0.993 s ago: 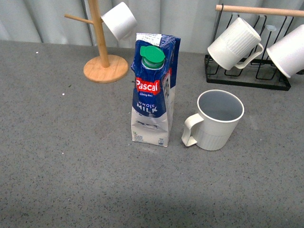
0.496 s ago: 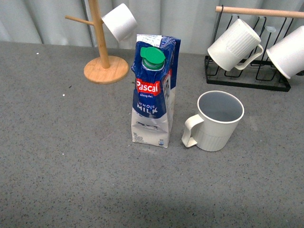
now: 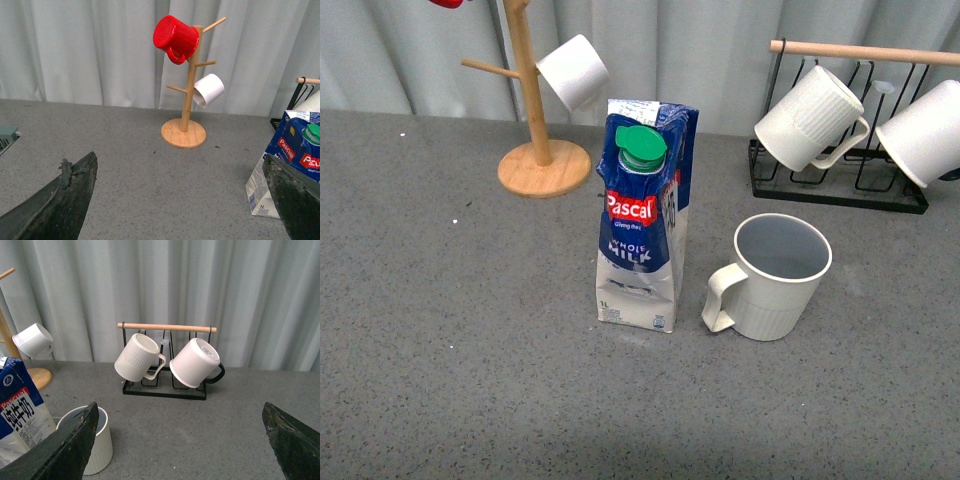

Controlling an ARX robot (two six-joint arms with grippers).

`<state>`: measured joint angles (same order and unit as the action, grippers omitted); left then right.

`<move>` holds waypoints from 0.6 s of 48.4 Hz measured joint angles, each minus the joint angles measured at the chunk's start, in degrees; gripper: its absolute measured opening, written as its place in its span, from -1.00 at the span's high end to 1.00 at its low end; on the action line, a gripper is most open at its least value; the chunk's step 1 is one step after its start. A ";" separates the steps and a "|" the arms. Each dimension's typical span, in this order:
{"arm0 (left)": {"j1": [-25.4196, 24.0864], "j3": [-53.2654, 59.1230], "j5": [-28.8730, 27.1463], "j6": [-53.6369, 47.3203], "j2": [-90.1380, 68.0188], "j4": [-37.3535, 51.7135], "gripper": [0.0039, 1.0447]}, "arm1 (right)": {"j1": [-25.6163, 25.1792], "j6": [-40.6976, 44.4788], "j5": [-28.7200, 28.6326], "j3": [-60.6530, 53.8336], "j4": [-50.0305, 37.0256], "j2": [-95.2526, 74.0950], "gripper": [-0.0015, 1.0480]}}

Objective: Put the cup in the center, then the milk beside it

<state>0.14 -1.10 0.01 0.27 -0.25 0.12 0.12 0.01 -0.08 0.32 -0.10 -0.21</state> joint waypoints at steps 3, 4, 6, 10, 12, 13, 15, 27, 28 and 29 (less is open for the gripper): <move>0.00 0.00 0.00 0.00 0.00 0.00 -0.88 | 0.00 0.00 0.00 0.00 0.00 0.00 -0.83; 0.00 0.00 0.00 0.00 0.00 0.00 -0.88 | 0.00 0.00 0.00 0.00 0.00 0.00 -0.83; 0.00 0.00 0.00 0.00 0.00 0.00 -0.88 | 0.00 0.00 0.00 0.00 0.00 0.00 -0.83; 0.00 0.00 0.00 0.00 0.00 0.00 -0.88 | 0.00 0.00 0.00 0.00 0.00 0.00 -0.83; 0.00 0.00 0.00 0.00 0.00 0.00 -0.88 | 0.00 0.00 0.00 0.00 0.00 0.00 -0.83; 0.00 0.00 0.00 0.00 0.00 0.00 -0.88 | 0.00 0.00 0.00 0.00 0.00 0.00 -0.83; 0.00 0.00 0.00 0.00 0.00 0.00 -0.88 | 0.00 0.00 0.00 0.00 0.00 0.00 -0.83; 0.00 0.00 0.00 0.00 0.00 0.00 -0.88 | 0.00 0.00 0.00 0.00 0.00 0.00 -0.83; 0.00 0.00 0.00 0.00 0.00 0.00 -0.88 | 0.00 0.00 0.00 0.00 0.00 0.00 -0.83; 0.00 0.00 0.00 0.00 0.00 0.00 -0.88 | 0.00 0.00 0.00 0.00 0.00 0.00 -0.83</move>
<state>0.14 -1.10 0.01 0.27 -0.25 0.12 0.12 0.01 -0.08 0.32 -0.10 -0.21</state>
